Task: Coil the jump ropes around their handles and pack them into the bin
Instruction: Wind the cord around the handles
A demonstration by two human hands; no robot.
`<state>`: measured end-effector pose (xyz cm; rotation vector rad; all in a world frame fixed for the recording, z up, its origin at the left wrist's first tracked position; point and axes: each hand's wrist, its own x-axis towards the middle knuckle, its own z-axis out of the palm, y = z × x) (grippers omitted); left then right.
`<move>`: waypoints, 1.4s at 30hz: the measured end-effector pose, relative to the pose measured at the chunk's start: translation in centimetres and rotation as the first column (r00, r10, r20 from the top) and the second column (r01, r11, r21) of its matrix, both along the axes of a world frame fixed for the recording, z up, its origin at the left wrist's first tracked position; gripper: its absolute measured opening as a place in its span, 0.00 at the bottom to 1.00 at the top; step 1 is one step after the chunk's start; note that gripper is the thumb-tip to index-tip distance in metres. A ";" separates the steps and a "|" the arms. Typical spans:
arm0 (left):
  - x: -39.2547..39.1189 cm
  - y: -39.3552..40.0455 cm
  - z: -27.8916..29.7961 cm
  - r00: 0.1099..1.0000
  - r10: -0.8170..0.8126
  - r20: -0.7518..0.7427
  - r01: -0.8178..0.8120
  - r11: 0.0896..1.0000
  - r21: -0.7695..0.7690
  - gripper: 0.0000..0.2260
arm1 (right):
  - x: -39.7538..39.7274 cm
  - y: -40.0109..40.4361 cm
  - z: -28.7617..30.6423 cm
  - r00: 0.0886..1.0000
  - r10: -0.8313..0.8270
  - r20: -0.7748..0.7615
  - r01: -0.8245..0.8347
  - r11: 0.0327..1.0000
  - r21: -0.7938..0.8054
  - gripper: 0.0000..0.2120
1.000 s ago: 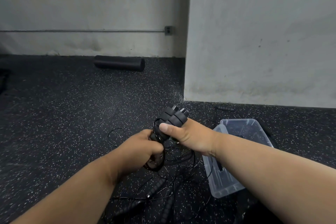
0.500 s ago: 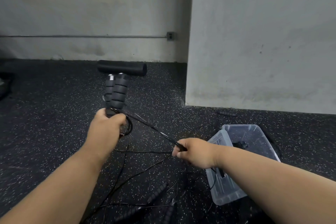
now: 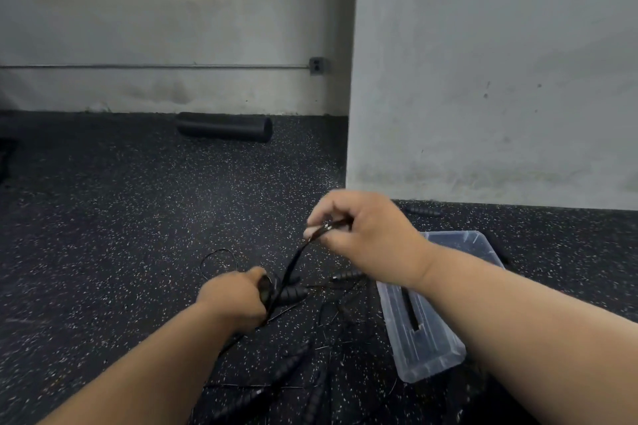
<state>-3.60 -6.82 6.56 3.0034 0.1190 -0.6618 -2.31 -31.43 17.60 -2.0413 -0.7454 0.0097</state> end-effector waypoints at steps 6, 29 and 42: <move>-2.4 -4.2 0.2 0.904 -0.403 0.143 0.426 0.876 -0.225 0.23 | 4.4 -1.0 -0.8 0.930 -0.246 -0.274 0.294 0.944 0.153 0.09; -0.9 0.3 -0.3 0.984 0.043 0.173 -0.019 0.991 -0.136 0.19 | -1.2 1.7 -3.3 0.928 0.286 0.241 -0.105 0.818 -0.565 0.07; -3.4 -3.9 4.6 0.878 0.367 0.308 0.127 0.441 -0.888 0.35 | 2.8 -0.4 -9.2 0.735 -0.024 -0.678 -0.143 0.971 -0.190 0.10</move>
